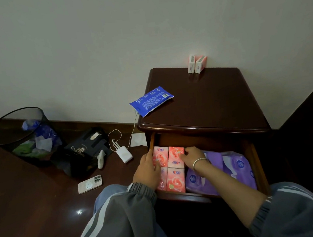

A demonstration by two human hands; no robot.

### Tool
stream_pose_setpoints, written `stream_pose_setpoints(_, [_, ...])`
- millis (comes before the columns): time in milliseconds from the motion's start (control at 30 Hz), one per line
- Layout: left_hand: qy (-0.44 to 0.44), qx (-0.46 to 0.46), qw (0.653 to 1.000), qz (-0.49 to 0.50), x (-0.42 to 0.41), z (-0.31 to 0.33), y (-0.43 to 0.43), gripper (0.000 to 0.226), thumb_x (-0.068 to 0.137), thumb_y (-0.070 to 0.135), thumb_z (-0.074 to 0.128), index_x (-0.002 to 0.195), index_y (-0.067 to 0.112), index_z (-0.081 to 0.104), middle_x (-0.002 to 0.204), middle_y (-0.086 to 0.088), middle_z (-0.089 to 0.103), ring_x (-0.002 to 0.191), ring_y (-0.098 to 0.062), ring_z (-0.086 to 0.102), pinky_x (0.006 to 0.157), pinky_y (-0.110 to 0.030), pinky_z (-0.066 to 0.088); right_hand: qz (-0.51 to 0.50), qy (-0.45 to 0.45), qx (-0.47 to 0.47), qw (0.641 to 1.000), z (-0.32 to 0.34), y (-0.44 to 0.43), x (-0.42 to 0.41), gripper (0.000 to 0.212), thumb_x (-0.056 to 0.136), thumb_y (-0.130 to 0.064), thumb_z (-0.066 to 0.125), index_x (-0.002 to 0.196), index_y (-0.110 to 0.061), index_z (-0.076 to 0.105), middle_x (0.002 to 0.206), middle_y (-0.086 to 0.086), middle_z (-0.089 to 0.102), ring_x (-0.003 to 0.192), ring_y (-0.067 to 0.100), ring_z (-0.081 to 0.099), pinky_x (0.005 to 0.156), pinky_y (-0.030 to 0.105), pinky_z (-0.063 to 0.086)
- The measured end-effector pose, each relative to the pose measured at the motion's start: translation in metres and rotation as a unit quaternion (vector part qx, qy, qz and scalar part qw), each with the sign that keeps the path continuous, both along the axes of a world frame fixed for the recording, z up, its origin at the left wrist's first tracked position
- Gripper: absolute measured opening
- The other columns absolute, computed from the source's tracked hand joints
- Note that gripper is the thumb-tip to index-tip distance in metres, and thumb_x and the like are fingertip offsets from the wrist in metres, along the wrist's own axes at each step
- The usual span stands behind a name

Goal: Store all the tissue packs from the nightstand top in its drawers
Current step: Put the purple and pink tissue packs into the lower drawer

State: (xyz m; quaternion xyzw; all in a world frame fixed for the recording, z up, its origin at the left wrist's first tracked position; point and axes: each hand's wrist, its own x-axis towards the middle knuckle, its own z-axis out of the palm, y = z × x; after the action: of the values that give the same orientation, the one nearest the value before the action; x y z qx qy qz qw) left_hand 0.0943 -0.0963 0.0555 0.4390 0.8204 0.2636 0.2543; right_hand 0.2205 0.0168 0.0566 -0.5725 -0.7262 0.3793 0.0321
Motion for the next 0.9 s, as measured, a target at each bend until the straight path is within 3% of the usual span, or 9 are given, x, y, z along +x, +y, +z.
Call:
stream_pose_setpoints(167, [-0.005,-0.002,1.000,-0.002,0.000,0.001,-0.001,0.060,0.097,0.026,0.042,0.152,0.026,0.016,0.145,-0.002,0.039,0.121,-0.021,0.052,0.097,-0.038,0.046,0.056,-0.076,0.009,0.996,0.014,0.003,-0.001,0.031,0.095,-0.026,0.048,0.105,-0.001,0.064,0.110,0.016,0.066,0.102,0.031,0.061,0.075,0.031,0.045])
stream_pose_setpoints(267, [-0.002,-0.006,1.000,0.001,0.000,0.002,-0.001,0.060,0.097,0.026,0.042,0.152,0.025,0.017,0.146,-0.002,0.038,0.121,-0.020,0.052,0.096,-0.036,0.045,0.038,-0.078,0.024,0.996,0.021,0.009,-0.001,0.023,0.092,-0.027,0.053,0.084,-0.007,0.061,0.103,0.016,0.065,0.098,0.030,0.062,0.069,0.027,0.042])
stream_pose_setpoints(333, [-0.001,-0.004,1.000,0.001,0.000,0.002,-0.001,0.059,0.097,0.025,0.041,0.152,0.024,0.017,0.146,-0.002,0.038,0.122,-0.020,0.051,0.097,-0.036,0.046,0.022,-0.051,0.009,0.998,0.019,0.009,-0.005,0.021,0.091,-0.023,0.052,0.078,-0.008,0.056,0.098,0.016,0.063,0.098,0.032,0.063,0.074,0.030,0.049])
stream_pose_setpoints(433, [-0.002,-0.001,1.000,0.002,0.000,0.002,-0.001,0.059,0.097,0.025,0.042,0.152,0.025,0.018,0.146,-0.002,0.039,0.122,-0.020,0.051,0.097,-0.036,0.046,-0.021,0.022,-0.076,0.997,0.014,0.006,-0.006,0.024,0.092,-0.021,0.049,0.100,-0.002,0.059,0.100,0.014,0.063,0.095,0.029,0.063,0.085,0.044,0.055])
stream_pose_setpoints(500, [0.001,-0.003,1.000,0.003,0.000,0.002,0.000,0.059,0.098,0.026,0.041,0.152,0.025,0.017,0.147,-0.002,0.038,0.123,-0.019,0.051,0.096,-0.035,0.045,-0.029,0.065,-0.113,0.991,0.015,0.006,-0.002,0.021,0.093,-0.022,0.048,0.098,-0.003,0.058,0.096,0.016,0.062,0.087,0.025,0.061,0.086,0.044,0.054])
stream_pose_setpoints(567, [0.001,-0.007,1.000,0.002,-0.001,0.001,0.000,0.059,0.098,0.026,0.041,0.152,0.025,0.017,0.147,-0.001,0.037,0.124,-0.019,0.050,0.096,-0.034,0.045,-0.026,0.111,-0.140,0.984,0.017,0.009,0.005,0.028,0.095,-0.021,0.047,0.114,-0.004,0.056,0.109,0.021,0.062,0.092,0.026,0.060,0.089,0.044,0.051])
stream_pose_setpoints(667, [0.005,-0.012,1.000,0.000,-0.001,-0.001,0.001,0.058,0.098,0.027,0.041,0.151,0.024,0.019,0.147,-0.002,0.037,0.126,-0.019,0.048,0.098,-0.035,0.043,-0.017,0.138,-0.059,0.988,0.022,0.010,0.022,0.045,0.094,-0.023,0.051,0.136,-0.010,0.046,0.125,0.014,0.060,0.107,0.025,0.061,0.093,0.037,0.051])
stream_pose_setpoints(767, [0.010,-0.012,1.000,-0.001,-0.002,-0.002,0.003,0.057,0.098,0.028,0.041,0.151,0.024,0.019,0.147,-0.002,0.038,0.127,-0.019,0.047,0.100,-0.036,0.043,0.052,0.065,0.100,0.991,0.027,0.011,0.048,0.043,0.090,-0.028,0.057,0.131,-0.014,0.052,0.127,0.008,0.061,0.114,0.021,0.058,0.096,0.024,0.043])
stream_pose_setpoints(900, [0.003,-0.007,1.000,-0.005,-0.002,-0.004,0.003,0.059,0.098,0.029,0.041,0.152,0.029,0.016,0.146,-0.001,0.039,0.126,-0.019,0.048,0.099,-0.036,0.044,0.240,-0.148,0.106,0.954,0.009,0.003,0.078,0.071,0.090,-0.047,0.052,0.148,-0.021,0.023,0.157,0.005,0.019,0.144,0.026,0.017,0.116,0.041,0.020])
